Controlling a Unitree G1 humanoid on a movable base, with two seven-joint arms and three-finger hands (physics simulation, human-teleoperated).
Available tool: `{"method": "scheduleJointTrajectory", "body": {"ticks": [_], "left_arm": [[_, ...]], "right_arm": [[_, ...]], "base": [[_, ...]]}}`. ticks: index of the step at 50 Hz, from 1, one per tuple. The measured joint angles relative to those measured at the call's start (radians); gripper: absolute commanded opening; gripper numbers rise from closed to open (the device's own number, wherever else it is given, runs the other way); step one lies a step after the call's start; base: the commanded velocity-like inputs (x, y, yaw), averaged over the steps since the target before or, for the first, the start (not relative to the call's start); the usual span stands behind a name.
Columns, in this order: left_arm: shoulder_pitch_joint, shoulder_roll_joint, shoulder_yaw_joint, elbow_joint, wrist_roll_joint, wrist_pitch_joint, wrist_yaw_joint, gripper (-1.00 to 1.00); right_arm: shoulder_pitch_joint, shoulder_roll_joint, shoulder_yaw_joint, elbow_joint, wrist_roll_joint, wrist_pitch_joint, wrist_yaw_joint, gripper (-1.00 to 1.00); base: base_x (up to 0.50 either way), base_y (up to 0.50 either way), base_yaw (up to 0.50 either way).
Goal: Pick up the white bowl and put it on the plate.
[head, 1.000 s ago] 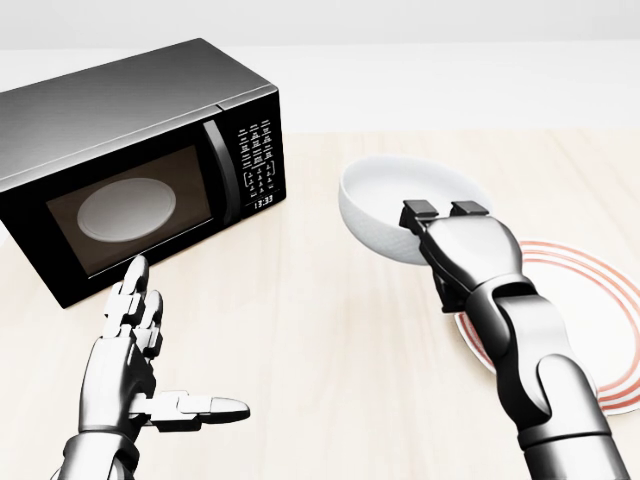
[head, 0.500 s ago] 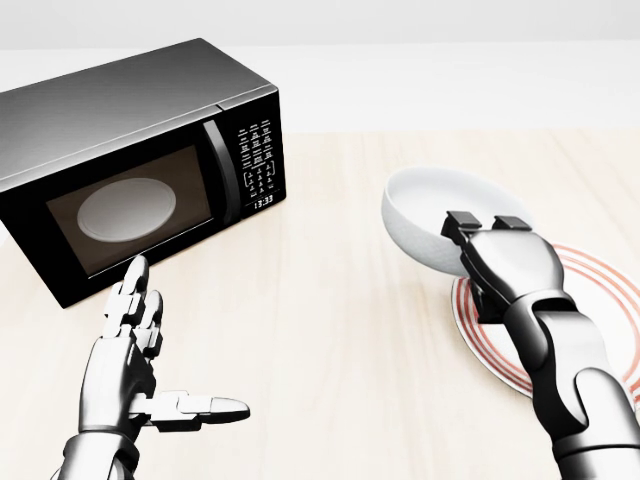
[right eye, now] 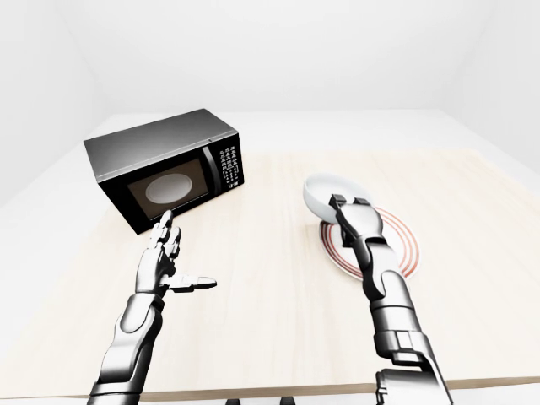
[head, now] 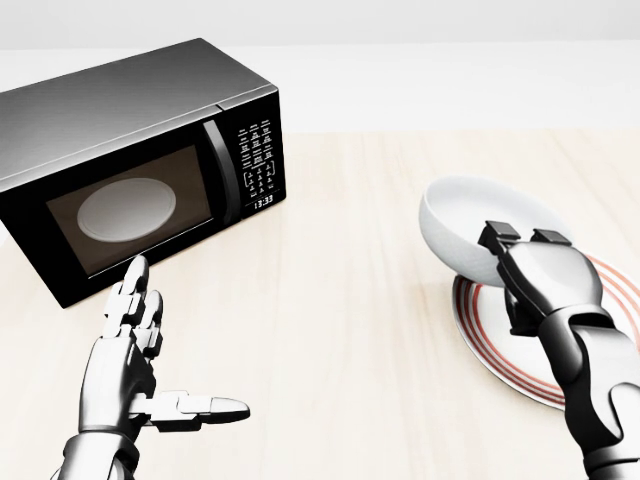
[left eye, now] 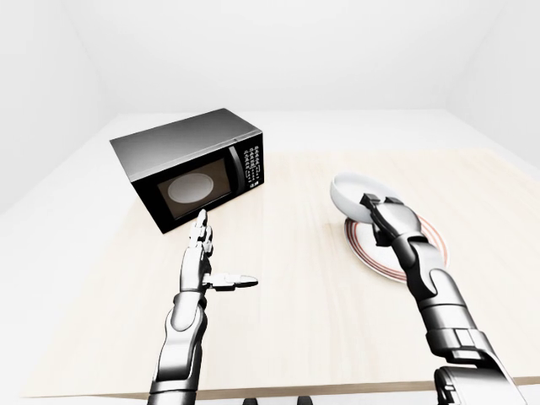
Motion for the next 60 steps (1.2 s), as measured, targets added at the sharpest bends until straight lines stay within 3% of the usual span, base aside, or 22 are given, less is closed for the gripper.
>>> {"method": "scheduleJointTrajectory", "body": {"ticks": [60], "left_arm": [[0.000,0.000,0.000,0.000,0.000,0.000,0.000,1.00]], "right_arm": [[0.121,-0.117,-0.109,0.040,0.105,0.000,-0.049,-1.00]], "base": [[0.00,0.00,0.00]]}}
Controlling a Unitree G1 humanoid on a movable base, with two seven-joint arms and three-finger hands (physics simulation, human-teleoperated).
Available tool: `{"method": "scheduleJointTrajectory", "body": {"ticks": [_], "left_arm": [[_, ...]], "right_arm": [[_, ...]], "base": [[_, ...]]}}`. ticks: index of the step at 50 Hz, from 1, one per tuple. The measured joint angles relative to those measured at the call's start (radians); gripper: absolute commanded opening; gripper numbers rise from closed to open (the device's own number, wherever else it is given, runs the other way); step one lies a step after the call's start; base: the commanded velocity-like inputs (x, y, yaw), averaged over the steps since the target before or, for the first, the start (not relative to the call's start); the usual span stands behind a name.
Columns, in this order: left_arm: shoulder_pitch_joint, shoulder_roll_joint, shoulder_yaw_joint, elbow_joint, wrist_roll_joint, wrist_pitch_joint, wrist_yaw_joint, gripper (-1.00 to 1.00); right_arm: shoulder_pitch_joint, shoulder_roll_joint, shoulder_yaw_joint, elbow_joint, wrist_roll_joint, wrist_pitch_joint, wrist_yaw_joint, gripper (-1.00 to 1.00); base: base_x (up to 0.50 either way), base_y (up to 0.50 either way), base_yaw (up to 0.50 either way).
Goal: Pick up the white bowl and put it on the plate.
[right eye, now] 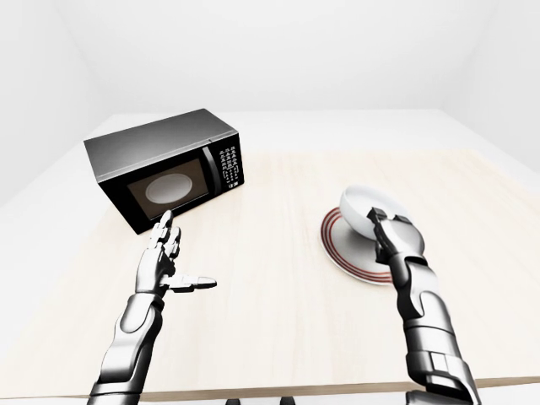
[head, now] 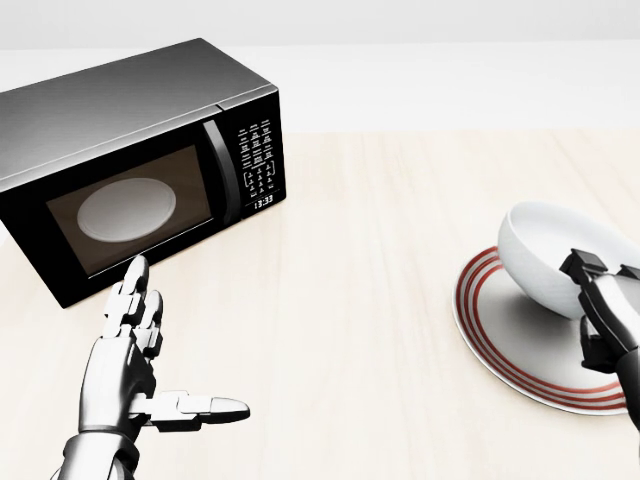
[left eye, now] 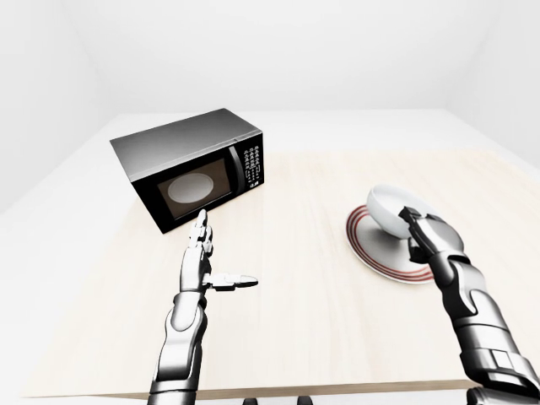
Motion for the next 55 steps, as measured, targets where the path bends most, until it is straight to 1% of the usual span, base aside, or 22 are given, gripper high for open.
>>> {"method": "scheduleJointTrajectory", "body": {"ticks": [20,53,55], "left_arm": [[0.000,0.000,0.000,0.000,0.000,0.000,0.000,1.00],[0.000,0.000,0.000,0.000,0.000,0.000,0.000,1.00],[0.000,0.000,0.000,0.000,0.000,0.000,0.000,1.00]], "right_arm": [[0.014,-0.016,-0.007,0.044,0.022,0.000,-0.029,-1.00],[0.011,-0.024,0.011,0.127,0.033,0.000,-0.085,-1.00],[0.009,-0.024,0.014,0.131,0.033,0.000,-0.090,-0.90]], "base": [[0.00,0.00,0.00],[0.00,0.00,0.00],[0.01,0.00,0.00]]}}
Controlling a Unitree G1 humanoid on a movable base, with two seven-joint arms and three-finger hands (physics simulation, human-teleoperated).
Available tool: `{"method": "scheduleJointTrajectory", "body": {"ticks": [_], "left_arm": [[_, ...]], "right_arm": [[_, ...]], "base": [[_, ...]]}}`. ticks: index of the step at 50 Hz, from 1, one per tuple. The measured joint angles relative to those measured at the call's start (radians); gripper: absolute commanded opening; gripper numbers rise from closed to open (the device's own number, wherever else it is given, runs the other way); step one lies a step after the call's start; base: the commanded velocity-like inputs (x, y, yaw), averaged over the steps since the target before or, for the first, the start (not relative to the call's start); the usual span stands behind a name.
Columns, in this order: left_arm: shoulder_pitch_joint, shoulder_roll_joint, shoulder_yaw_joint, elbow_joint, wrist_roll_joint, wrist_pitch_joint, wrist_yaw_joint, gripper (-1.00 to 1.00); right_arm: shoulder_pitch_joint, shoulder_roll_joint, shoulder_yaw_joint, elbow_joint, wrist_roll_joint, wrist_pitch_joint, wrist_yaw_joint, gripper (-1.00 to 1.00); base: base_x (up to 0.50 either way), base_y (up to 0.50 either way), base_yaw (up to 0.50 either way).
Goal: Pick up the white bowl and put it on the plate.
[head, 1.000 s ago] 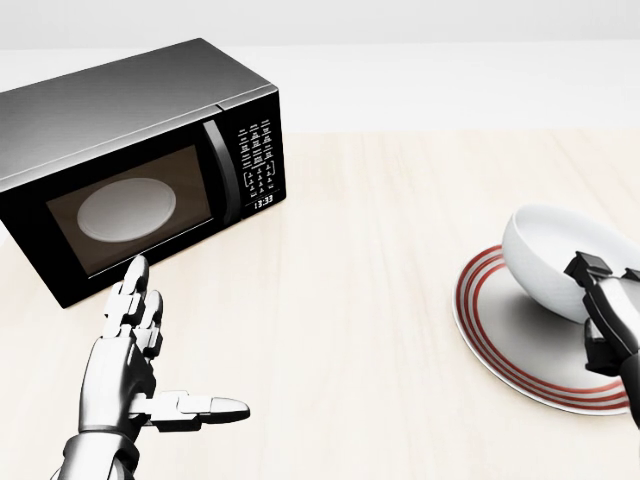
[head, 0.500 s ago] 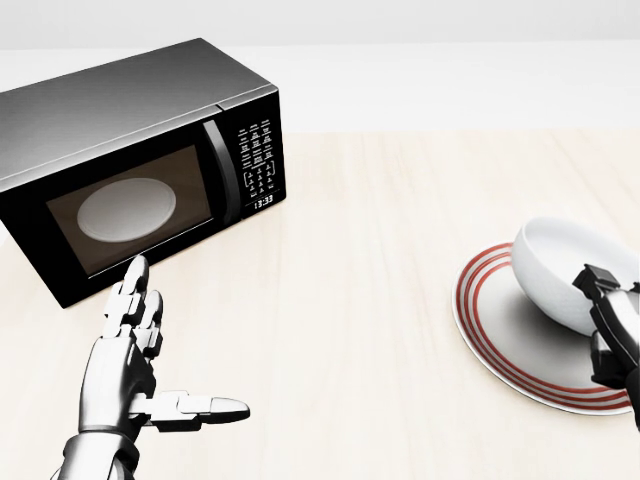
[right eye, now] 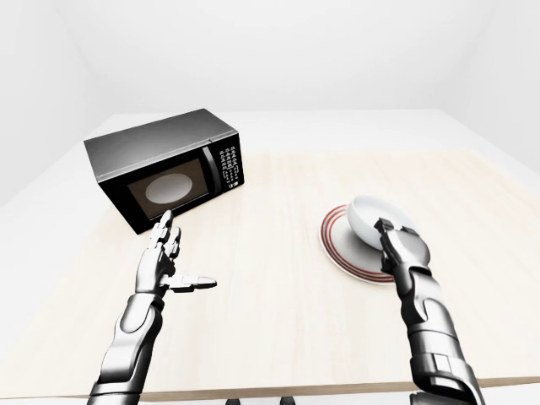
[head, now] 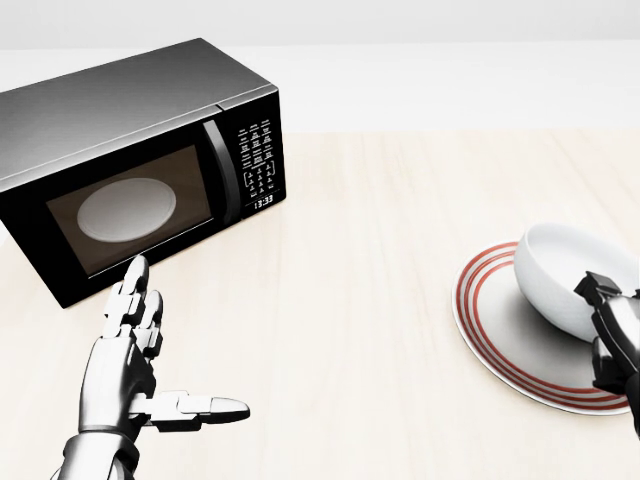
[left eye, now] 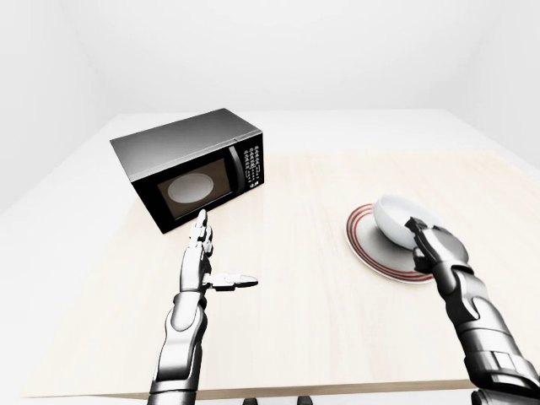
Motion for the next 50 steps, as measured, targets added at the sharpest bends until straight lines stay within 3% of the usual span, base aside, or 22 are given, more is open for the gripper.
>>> {"method": "scheduleJointTrajectory", "body": {"ticks": [2,4,5,6,20,30,37,45,50], "left_arm": [[0.000,0.000,0.000,0.000,0.000,0.000,0.000,1.00],[0.000,0.000,0.000,0.000,0.000,0.000,0.000,1.00],[0.000,0.000,0.000,0.000,0.000,0.000,0.000,1.00],[0.000,0.000,0.000,0.000,0.000,0.000,0.000,1.00],[0.000,0.000,0.000,0.000,0.000,0.000,0.000,1.00],[0.000,0.000,0.000,0.000,0.000,0.000,0.000,1.00],[0.000,0.000,0.000,0.000,0.000,0.000,0.000,1.00],[0.000,0.000,0.000,0.000,0.000,0.000,0.000,1.00],[0.000,0.000,0.000,0.000,0.000,0.000,0.000,1.00]], "right_arm": [[-0.001,-0.001,0.000,0.004,-0.003,0.000,-0.005,-0.43],[-0.001,-0.001,0.000,0.007,-0.001,0.000,-0.008,-0.37],[-0.001,-0.001,0.000,0.008,-0.001,0.000,-0.008,0.75],[0.000,0.000,0.001,0.008,0.000,0.000,-0.008,1.00],[0.023,0.009,-0.023,-0.070,0.017,0.000,0.030,1.00],[0.059,0.034,-0.104,-0.389,0.067,0.007,0.202,1.00],[0.058,0.041,-0.178,-0.677,0.123,0.064,0.368,1.00],[0.020,0.017,-0.257,-0.962,0.209,0.175,0.515,1.00],[-0.013,-0.014,-0.299,-1.110,0.276,0.175,0.567,1.00]], "base": [[0.00,0.00,0.00],[0.00,0.00,0.00],[0.00,0.00,0.00],[0.00,0.00,0.00],[0.00,0.00,0.00],[0.00,0.00,0.00],[0.00,0.00,0.00],[0.00,0.00,0.00],[0.00,0.00,0.00]]}}
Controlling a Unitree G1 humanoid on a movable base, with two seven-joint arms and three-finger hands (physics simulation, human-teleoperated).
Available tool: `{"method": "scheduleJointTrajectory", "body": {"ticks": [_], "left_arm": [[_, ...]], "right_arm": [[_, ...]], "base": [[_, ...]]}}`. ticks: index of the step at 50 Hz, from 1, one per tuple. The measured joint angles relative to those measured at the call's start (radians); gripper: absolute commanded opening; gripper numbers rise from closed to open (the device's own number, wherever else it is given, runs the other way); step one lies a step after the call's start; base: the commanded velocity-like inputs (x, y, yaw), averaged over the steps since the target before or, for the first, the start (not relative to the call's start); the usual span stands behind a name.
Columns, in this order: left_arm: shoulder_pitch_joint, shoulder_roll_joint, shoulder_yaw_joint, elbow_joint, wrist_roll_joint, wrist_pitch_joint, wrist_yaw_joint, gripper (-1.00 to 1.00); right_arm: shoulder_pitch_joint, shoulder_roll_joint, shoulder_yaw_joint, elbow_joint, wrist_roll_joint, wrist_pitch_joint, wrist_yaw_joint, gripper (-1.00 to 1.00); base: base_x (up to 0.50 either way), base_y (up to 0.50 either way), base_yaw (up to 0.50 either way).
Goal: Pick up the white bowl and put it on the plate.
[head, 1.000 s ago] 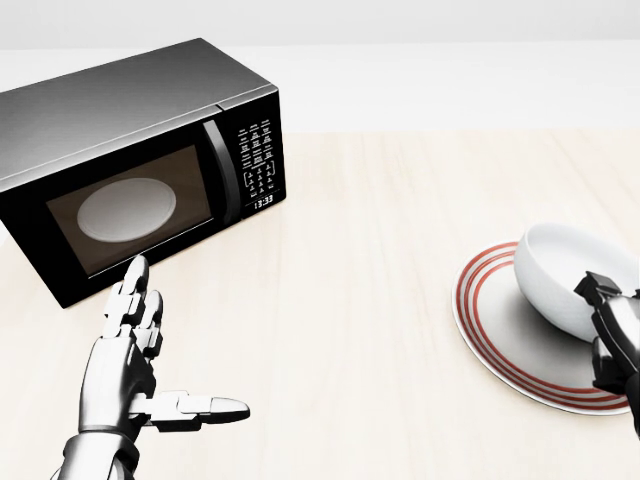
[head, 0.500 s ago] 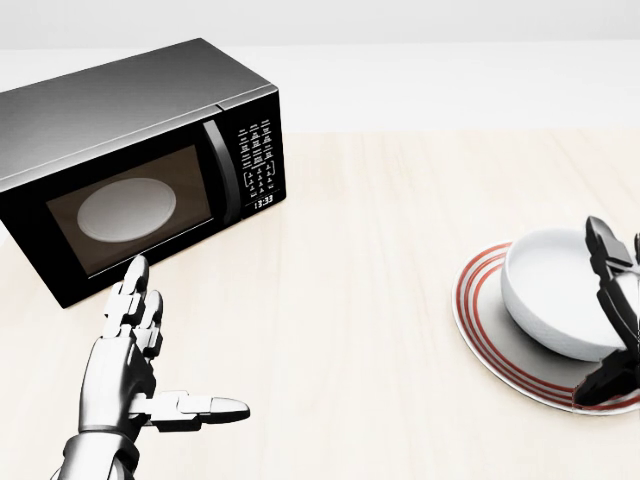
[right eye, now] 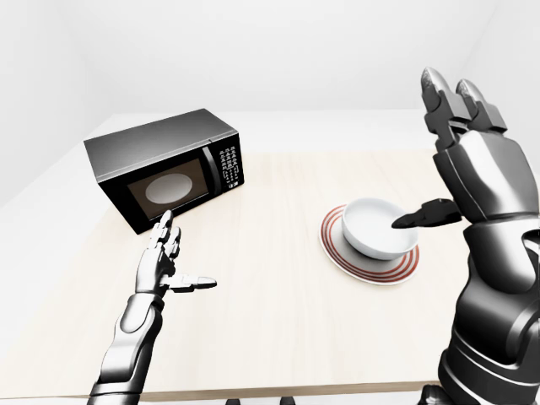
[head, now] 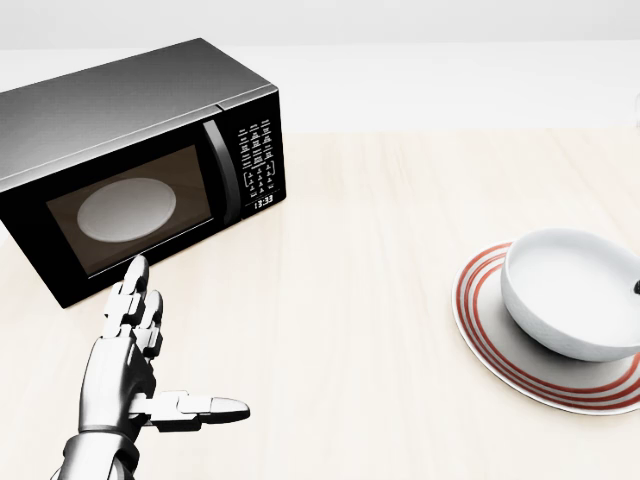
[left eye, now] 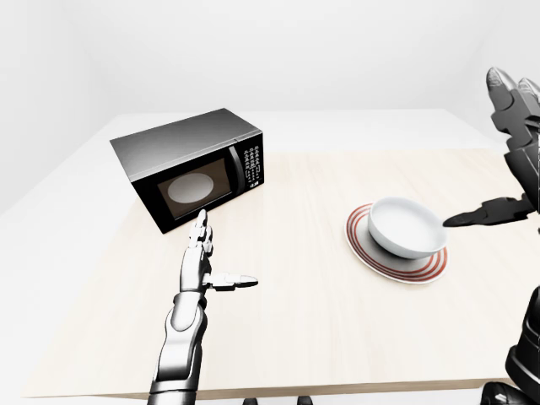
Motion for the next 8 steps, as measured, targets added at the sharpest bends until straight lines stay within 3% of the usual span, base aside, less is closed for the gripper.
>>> {"method": "scheduleJointTrajectory", "body": {"ticks": [8], "left_arm": [[-0.002,-0.001,0.000,0.002,0.000,0.005,0.002,1.00]], "right_arm": [[-0.026,-0.045,-0.067,-0.205,0.109,0.000,0.049,1.00]], "base": [[0.00,0.00,0.00]]}}
